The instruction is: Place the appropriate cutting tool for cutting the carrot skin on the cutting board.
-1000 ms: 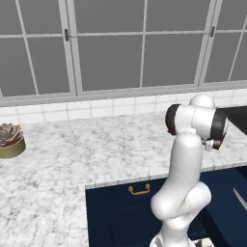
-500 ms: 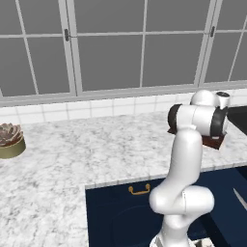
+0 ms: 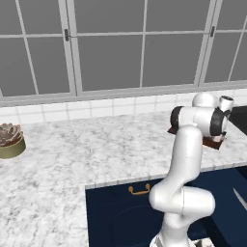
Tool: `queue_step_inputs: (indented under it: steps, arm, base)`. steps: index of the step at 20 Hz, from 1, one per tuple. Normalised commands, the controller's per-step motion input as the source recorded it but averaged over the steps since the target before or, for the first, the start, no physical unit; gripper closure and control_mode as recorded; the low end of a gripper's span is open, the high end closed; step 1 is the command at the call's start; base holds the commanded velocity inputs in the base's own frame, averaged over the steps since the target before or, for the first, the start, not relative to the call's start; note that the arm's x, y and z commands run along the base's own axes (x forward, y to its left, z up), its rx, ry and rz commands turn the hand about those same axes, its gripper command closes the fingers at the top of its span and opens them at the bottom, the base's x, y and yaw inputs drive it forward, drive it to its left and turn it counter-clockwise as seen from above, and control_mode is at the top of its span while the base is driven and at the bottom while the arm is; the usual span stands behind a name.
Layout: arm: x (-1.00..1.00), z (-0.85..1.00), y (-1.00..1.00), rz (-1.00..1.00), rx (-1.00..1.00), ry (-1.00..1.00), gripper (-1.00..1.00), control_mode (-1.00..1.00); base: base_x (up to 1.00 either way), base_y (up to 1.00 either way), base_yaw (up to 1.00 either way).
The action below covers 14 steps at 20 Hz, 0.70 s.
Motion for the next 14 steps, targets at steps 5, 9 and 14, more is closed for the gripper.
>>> queue_step_inputs:
  steps: [5, 9, 14]
  arm:
    - [-0.3, 0.46, 0.04, 0.02, 0.01, 0.08, -1.0, -1.0]
    - [-0.62, 0.91, 0.16, 0.07, 0.0, 0.0, -1.0, -1.0]
    - [-0.77, 0.73, 0.46, 0.12, 0.0, 0.02, -1.0, -1.0]
  base:
    - [0.0, 0.0, 0.0]
    - [0.0, 0.0, 0.0]
    - [0.0, 0.0, 0.0]
